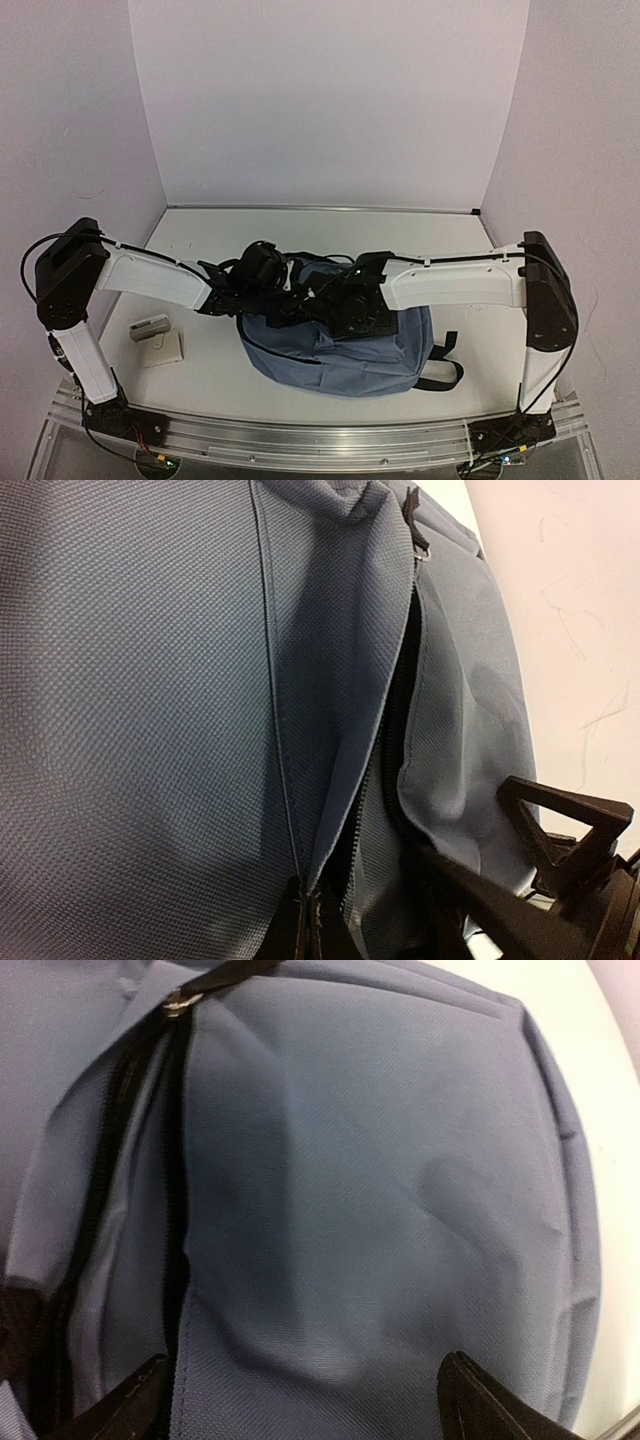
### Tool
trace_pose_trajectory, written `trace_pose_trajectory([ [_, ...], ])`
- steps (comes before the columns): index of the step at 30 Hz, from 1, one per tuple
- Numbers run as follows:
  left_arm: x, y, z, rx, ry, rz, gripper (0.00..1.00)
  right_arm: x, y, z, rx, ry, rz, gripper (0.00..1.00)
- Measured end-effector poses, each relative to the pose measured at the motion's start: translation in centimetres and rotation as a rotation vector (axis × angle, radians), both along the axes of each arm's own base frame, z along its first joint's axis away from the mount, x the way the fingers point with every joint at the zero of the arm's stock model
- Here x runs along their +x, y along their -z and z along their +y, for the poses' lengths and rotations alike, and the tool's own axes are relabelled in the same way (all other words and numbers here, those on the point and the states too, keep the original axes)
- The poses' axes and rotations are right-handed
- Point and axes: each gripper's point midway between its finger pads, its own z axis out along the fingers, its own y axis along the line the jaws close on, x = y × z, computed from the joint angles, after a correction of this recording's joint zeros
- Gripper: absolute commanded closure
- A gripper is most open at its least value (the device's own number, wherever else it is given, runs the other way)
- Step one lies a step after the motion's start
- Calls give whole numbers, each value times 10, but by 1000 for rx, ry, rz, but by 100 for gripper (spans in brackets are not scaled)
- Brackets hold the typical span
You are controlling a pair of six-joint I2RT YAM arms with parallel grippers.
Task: Pack the student bag
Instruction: Adjust the student bag at the center of the board.
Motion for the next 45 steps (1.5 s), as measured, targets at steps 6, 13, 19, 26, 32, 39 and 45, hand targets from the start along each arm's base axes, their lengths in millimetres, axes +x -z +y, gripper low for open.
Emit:
trace_pose_trajectory([
  [6,-2,-4,-4,-26,16,4,100,2,-22,-15,-48,55,-62,35],
  [13,-4,-3,-10,-58,41,25,100,3,-69,-37,-20,104,-153,61],
  [19,-4,1,-13,-74,49,50,100,5,-83,-56,-33,118,-192,62],
  [26,-4,0,-13,-82,55,54,100,3,-75,-28,118,45,-146,44],
  [32,-4,0,-13,-83,56,55,100,8,-74,1,183,-14,-123,37],
  [39,-4,0,-13,-84,57,55,100,11,-28,9,59,-37,-64,40],
  [45,-4,0,-13,-84,57,55,100,16,-18,10,-17,-35,-70,92],
])
